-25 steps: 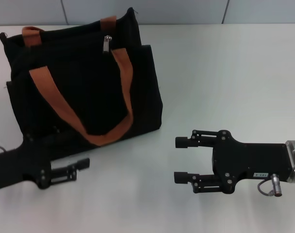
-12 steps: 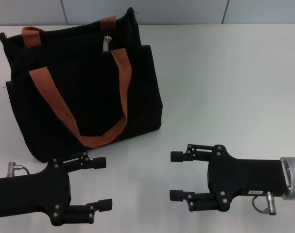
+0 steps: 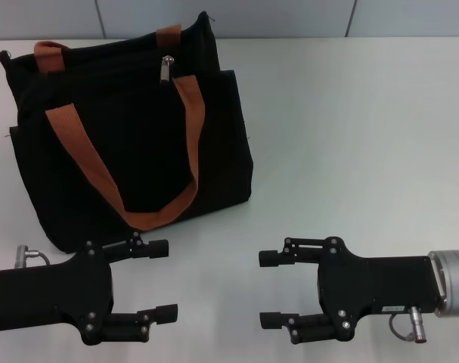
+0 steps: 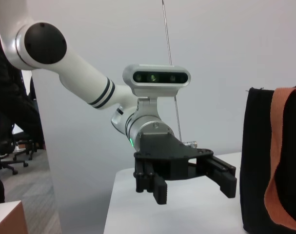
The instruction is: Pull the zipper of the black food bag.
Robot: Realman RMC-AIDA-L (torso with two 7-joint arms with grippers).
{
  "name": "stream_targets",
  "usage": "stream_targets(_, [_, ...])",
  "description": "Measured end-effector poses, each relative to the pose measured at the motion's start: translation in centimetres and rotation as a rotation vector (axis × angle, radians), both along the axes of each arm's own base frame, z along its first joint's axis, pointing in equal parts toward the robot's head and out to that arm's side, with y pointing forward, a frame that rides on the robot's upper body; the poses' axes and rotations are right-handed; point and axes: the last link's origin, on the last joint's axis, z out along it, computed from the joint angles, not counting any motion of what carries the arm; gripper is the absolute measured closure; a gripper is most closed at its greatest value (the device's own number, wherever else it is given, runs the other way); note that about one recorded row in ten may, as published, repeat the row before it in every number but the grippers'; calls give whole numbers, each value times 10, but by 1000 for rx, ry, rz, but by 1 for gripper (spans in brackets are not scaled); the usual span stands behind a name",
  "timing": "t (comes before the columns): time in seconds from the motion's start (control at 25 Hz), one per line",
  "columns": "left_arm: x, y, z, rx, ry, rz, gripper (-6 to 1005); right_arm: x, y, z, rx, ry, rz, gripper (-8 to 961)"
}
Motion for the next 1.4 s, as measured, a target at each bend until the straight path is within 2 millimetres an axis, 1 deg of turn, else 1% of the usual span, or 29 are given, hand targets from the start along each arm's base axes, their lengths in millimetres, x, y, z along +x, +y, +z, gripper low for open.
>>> stream_targets(0.2, [0, 1, 0, -1, 5, -3, 170, -1, 4, -1, 2, -13, 1, 172])
stream_targets(0.56, [0, 2, 1, -6, 11, 0, 170, -2, 5, -1, 8, -9, -2, 140])
stream_targets(1.4, [0, 1, -1, -11, 8, 0, 170, -2, 6, -1, 15, -10, -13, 140])
